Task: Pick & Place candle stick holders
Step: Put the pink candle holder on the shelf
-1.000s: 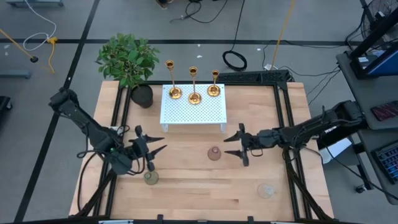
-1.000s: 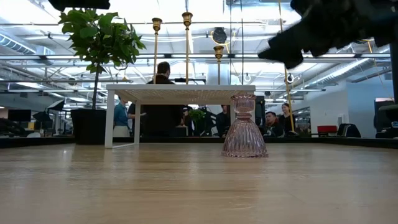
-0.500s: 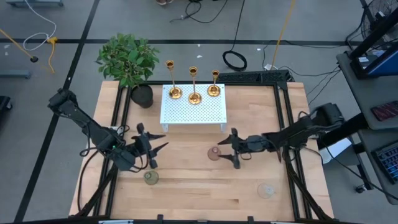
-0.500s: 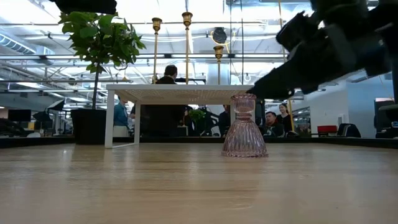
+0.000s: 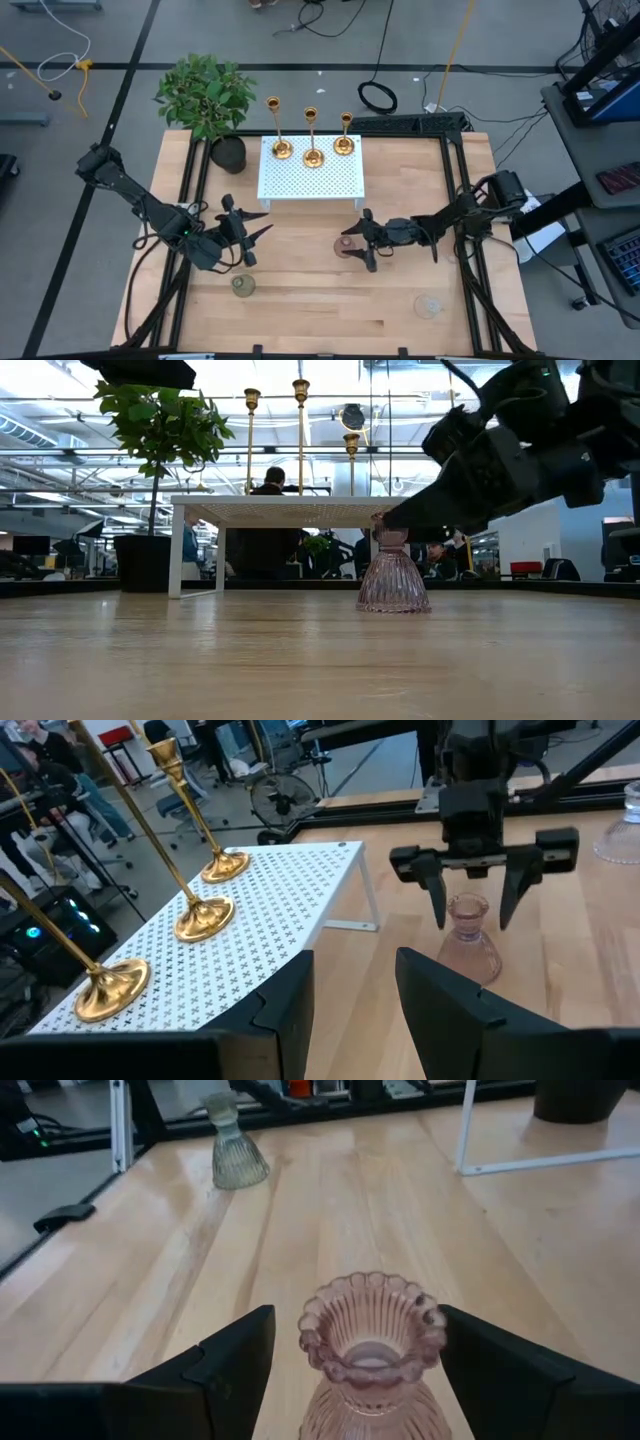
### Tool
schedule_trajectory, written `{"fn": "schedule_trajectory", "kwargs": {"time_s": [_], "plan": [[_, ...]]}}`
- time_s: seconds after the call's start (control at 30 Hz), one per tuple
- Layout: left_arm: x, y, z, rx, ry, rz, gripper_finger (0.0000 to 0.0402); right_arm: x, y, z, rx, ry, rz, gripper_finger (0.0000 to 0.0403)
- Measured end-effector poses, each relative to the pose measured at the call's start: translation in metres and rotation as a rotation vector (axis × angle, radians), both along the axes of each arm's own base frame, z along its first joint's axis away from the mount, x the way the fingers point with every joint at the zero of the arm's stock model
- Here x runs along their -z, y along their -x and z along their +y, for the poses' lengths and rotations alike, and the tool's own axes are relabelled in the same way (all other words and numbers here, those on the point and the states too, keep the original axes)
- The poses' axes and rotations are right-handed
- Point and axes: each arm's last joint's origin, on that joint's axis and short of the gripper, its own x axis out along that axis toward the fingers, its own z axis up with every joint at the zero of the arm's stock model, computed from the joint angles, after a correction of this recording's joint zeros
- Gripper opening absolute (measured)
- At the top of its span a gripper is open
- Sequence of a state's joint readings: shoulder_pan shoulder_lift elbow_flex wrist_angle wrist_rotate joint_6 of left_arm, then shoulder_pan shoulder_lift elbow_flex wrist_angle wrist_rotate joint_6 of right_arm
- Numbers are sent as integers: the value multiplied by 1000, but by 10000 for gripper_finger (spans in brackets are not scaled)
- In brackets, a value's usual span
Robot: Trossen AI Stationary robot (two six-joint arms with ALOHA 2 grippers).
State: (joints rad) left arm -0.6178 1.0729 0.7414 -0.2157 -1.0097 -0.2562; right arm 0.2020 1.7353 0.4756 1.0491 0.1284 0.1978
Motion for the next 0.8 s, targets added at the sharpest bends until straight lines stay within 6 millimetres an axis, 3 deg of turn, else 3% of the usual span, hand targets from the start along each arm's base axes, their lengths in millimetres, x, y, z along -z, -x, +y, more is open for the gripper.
{"fn": "schedule_trajectory", "kwargs": {"time_s": [0.27,0.67,0.8], "plan": [[0,-2,2,15,-14,20,150,8,-6,0,30,15,29,253],[0,-2,2,21,-31,28,150,8,-7,-8,78,17,22,134],[0,-2,2,21,-31,28,150,6,-8,-8,63,7,1,126]]}}
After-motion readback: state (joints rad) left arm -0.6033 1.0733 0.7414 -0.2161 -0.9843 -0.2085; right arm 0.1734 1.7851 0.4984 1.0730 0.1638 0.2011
